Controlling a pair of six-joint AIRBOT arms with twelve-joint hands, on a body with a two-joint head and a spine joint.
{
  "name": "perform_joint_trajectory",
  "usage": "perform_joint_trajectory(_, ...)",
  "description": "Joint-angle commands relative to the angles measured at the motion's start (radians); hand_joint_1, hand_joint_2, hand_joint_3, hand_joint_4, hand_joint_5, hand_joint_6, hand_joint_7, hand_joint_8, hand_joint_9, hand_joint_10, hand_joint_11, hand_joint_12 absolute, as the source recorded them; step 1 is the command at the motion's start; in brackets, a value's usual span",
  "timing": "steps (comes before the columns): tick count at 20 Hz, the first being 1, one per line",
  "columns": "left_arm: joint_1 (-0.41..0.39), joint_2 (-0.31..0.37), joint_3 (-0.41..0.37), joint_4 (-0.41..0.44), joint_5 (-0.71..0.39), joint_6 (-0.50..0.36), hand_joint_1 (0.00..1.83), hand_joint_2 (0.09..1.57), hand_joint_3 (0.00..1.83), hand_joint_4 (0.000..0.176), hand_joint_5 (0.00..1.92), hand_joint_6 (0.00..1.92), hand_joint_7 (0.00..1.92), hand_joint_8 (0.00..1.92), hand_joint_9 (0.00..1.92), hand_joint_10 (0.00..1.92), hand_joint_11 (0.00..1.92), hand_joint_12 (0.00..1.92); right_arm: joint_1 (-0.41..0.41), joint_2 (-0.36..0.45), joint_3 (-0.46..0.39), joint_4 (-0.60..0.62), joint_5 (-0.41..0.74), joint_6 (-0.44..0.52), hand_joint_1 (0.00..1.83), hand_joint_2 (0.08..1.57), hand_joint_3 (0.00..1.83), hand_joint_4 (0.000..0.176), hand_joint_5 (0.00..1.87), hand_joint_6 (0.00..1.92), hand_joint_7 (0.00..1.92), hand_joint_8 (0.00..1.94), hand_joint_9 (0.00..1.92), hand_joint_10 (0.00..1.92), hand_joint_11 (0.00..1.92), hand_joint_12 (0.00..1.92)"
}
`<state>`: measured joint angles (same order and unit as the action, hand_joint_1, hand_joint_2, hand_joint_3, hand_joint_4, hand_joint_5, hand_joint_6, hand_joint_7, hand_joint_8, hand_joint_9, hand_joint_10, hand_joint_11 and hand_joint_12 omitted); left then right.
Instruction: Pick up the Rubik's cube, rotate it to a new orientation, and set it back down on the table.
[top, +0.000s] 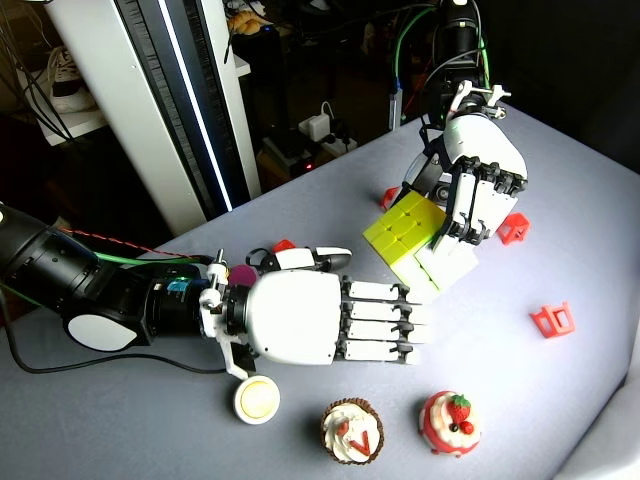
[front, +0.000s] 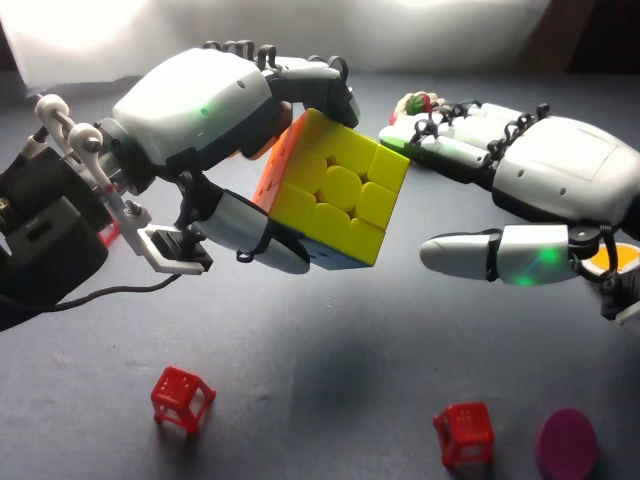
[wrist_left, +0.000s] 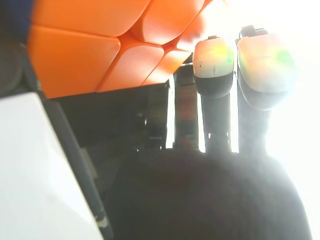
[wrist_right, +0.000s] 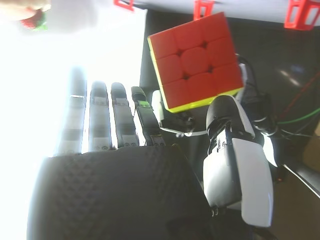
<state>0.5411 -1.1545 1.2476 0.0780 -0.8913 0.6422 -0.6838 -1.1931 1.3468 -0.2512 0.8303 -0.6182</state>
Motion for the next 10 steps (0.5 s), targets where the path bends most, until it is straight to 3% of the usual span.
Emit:
perform_joint_trajectory(1,-0.009,0.009,0.002,-0.023,-0.152,-0.007,1.22,1.26,0.0,0.0,0.88,1.08,0.86,1.44,0.99,1.82,1.07,1.92,0.001,0.004,-0.004,0.022,0.133,0.005,0.0,1.21,0.01,0.0,0.02,0.01,0.11,0.03,0.13,0.12,0.0,1.24)
perform_joint_trajectory(2,-0.009,0.009,0.002,-0.024,-0.152,-0.007,1.24,1.26,0.0,0.0,0.88,1.02,0.85,1.51,1.04,1.9,1.14,1.92,0.001,0.004,-0.009,0.018,0.134,0.005,0.0,1.22,0.01,0.0,0.04,0.01,0.15,0.03,0.16,0.15,0.0,1.31)
perform_joint_trajectory(3,-0.009,0.009,0.002,-0.024,-0.152,-0.007,1.18,1.22,0.0,0.0,0.94,1.08,1.03,1.84,1.22,1.92,1.32,1.92,0.001,0.004,-0.014,0.015,0.137,0.005,0.0,1.23,0.01,0.0,0.06,0.01,0.2,0.04,0.18,0.2,0.0,1.4)
perform_joint_trajectory(4,-0.009,0.009,0.002,-0.025,-0.152,-0.007,1.16,1.21,0.0,0.0,0.94,1.11,1.08,1.9,1.27,1.92,1.38,1.92,0.001,0.004,-0.018,0.013,0.14,0.005,0.0,1.24,0.0,0.0,0.02,0.01,0.19,0.01,0.13,0.36,0.0,1.44)
perform_joint_trajectory(5,-0.009,0.009,0.002,-0.026,-0.152,-0.007,1.16,1.21,0.0,0.0,0.93,1.12,1.08,1.92,1.25,1.92,1.38,1.92,0.0,0.004,-0.024,0.006,0.147,0.005,0.0,1.23,0.0,0.0,0.06,0.01,0.21,0.01,0.06,0.65,0.0,1.49)
perform_joint_trajectory(6,-0.009,0.009,0.003,-0.027,-0.152,-0.007,1.21,1.28,0.0,0.0,0.88,1.03,0.81,1.74,1.12,1.92,1.25,1.92,0.0,0.004,-0.029,0.001,0.15,0.005,0.0,1.22,0.0,0.0,0.1,0.02,0.27,0.03,0.05,0.87,0.0,1.55)
perform_joint_trajectory(7,-0.009,0.009,0.003,-0.029,-0.152,-0.007,1.24,1.26,0.0,0.0,0.94,0.96,0.8,1.6,0.98,1.92,1.09,1.92,0.0,0.004,-0.036,-0.006,0.152,0.005,0.0,1.21,0.0,0.0,0.13,0.03,0.31,0.04,0.07,1.04,0.0,1.63)
perform_joint_trajectory(10,-0.008,0.009,0.004,-0.029,-0.154,-0.007,1.25,1.24,0.0,0.0,0.92,0.99,0.88,1.48,1.08,1.92,1.18,1.92,-0.01,0.016,-0.049,-0.009,0.16,0.005,0.0,1.22,0.0,0.0,0.15,0.03,0.32,0.04,0.02,1.22,0.0,1.69)
